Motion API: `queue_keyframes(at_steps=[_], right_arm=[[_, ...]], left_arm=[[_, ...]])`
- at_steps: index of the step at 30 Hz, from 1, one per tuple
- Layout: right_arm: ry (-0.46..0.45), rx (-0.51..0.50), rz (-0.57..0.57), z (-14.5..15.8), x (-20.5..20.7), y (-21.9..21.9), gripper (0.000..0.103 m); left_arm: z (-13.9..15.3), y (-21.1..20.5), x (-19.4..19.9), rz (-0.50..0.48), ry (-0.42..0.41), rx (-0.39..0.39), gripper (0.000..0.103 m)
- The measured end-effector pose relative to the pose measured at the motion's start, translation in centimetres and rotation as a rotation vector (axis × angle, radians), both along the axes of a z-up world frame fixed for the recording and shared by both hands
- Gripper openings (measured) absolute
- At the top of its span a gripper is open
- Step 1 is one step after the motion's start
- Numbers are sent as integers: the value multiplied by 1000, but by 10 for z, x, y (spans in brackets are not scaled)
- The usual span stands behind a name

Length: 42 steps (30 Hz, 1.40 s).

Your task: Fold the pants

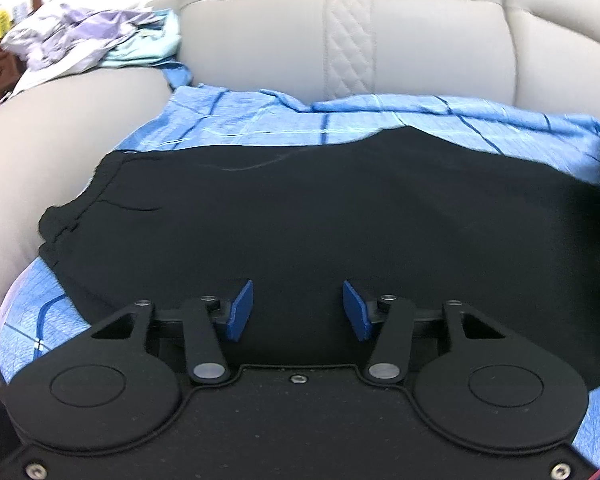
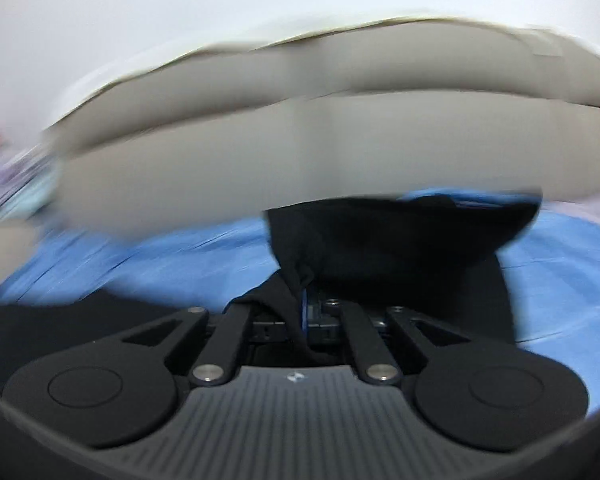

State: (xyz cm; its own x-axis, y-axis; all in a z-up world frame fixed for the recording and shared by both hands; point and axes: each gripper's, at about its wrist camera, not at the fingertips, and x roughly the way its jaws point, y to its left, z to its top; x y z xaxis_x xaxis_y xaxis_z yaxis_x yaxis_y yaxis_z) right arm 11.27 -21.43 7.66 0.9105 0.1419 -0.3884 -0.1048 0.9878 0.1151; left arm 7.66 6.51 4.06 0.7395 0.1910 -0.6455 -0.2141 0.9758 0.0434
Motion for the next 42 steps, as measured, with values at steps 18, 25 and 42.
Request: queue_keyframes(at_steps=[18, 25, 42], right_arm=[[74, -165, 420, -43, -62, 106, 68], [90, -114, 430, -25, -83, 66, 86], [159, -313, 320, -32, 14, 73, 60]], left_arm=[[15, 14, -8, -37, -74, -100, 45], [28, -7, -13, -181, -94, -118, 45], [0, -60, -38, -370, 58, -80, 49]])
